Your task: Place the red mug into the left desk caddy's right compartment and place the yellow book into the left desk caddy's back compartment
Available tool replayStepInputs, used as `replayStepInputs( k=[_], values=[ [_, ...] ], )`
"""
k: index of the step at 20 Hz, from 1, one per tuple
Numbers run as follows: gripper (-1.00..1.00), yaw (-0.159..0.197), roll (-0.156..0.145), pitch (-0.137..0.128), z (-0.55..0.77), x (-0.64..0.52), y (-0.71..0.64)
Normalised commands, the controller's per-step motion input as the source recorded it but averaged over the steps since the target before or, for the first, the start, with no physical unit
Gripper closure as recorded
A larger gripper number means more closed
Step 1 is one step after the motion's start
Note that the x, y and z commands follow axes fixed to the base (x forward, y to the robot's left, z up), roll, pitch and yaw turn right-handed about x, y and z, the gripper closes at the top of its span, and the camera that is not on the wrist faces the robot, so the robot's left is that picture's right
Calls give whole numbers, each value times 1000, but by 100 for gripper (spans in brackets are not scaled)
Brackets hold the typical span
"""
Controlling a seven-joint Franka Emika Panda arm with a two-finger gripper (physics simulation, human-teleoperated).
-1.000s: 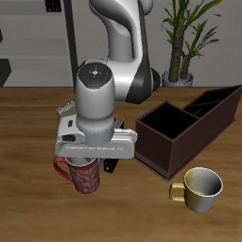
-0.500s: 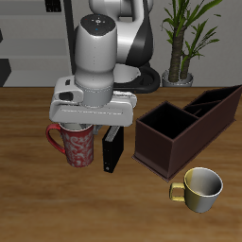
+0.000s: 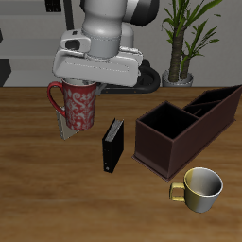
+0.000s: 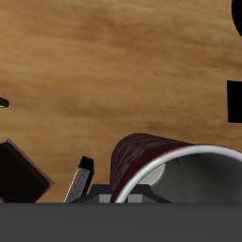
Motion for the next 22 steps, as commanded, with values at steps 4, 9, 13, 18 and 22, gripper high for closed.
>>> replayStepInputs(
  k=[4,9,13,18,22],
  values=[
    [100,-5,-17,-19,404,-375,197],
    [100,-8,3,-5,275,-506,419],
    [100,20,-50,20,66,-220,358],
    [100,-21,-17,25,68,-347,455],
    [100,-34,-6,7,60,-173,401]
  ],
)
